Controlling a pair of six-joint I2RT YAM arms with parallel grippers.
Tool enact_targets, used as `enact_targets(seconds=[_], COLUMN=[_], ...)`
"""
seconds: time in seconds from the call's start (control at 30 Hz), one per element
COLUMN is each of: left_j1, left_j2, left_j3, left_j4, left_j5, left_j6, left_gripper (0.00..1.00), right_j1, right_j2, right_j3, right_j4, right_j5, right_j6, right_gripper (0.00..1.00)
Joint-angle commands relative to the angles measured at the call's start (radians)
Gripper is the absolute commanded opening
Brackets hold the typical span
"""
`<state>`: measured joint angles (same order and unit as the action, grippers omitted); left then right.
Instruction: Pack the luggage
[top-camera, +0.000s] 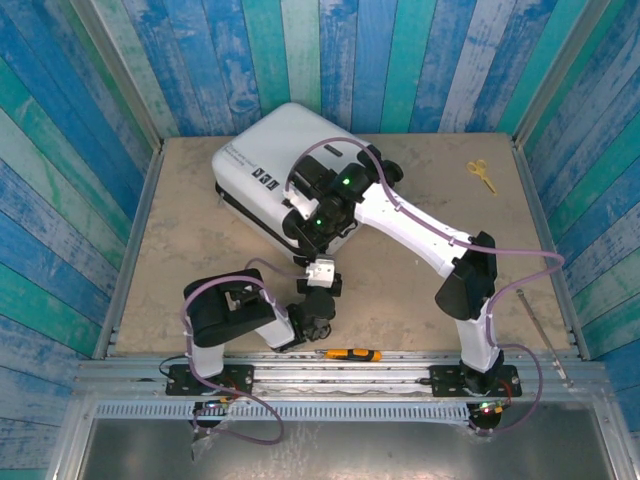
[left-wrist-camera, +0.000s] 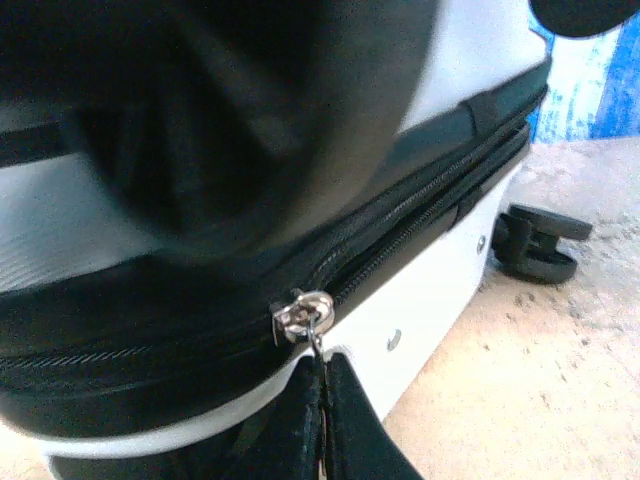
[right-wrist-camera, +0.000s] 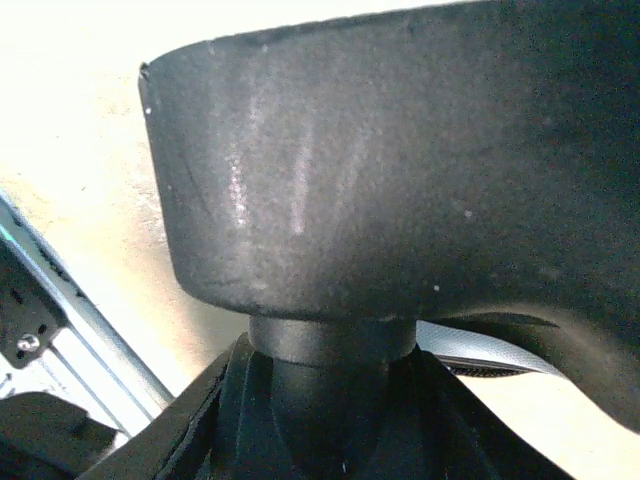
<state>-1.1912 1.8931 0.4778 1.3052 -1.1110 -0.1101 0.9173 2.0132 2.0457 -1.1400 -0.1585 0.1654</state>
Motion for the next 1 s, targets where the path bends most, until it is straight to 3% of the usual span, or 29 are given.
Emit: enact_targets(seconds=[0.0, 0.17, 0.27, 0.37, 0.47, 0.53, 0.57, 0.7, 0.77, 0.83, 0.97], left_j1=[-0.077, -0.096, -0.103, -0.114, -0.138, -0.158, -0.172, -0.193, -0.201, -0.203, -0.205], left_j2=[0.06, 0.088, 0.087, 0.075, 0.049, 0.022, -0.005, -0.182, -0.305, -0.424, -0.628], left_j3=[0.113, 0.16, 0.176, 0.18, 0.173, 0.164, 0.153, 0.145, 0.079, 0.037, 0.123], left_j4=[0.056, 0.072, 0.058, 0.044, 0.046, 0.028, -0.013, -0.44, -0.504, -0.602, -1.097], left_j5=[0.2, 0.151, 0.128, 0.101, 0.048, 0.027, 0.023, 0.005, 0.011, 0.029, -0.024], left_j6=[0.01, 0.018, 0.031, 0.058, 0.111, 0.16, 0.171, -0.028, -0.1, -0.154, -0.299], left_gripper=[0.0, 0.0, 0.1, 0.42, 0.54, 0.67, 0.92, 0.93, 0.93, 0.93, 0.93], right_j1=[0.126, 0.144, 0.144, 0.144, 0.138, 0.126, 0.118, 0.079, 0.048, 0.021, -0.013], right_j2=[0.028, 0.032, 0.024, -0.01, -0.057, -0.09, -0.107, -0.181, -0.237, -0.289, -0.441], right_j3=[0.062, 0.058, 0.044, 0.0, -0.046, -0.07, -0.079, -0.121, -0.164, -0.2, -0.302], right_j4=[0.384, 0.43, 0.436, 0.436, 0.432, 0.425, 0.417, 0.384, 0.385, 0.388, 0.401], right_j5=[-0.236, -0.251, -0.24, -0.17, -0.073, -0.022, -0.002, 0.072, 0.097, 0.091, 0.154], right_j6=[0.021, 0.053, 0.055, 0.039, 0.016, 0.004, 0.0, -0.01, -0.005, -0.002, -0.028], right_gripper=[0.0, 0.0, 0.01, 0.1, 0.28, 0.46, 0.55, 0.7, 0.74, 0.75, 0.76])
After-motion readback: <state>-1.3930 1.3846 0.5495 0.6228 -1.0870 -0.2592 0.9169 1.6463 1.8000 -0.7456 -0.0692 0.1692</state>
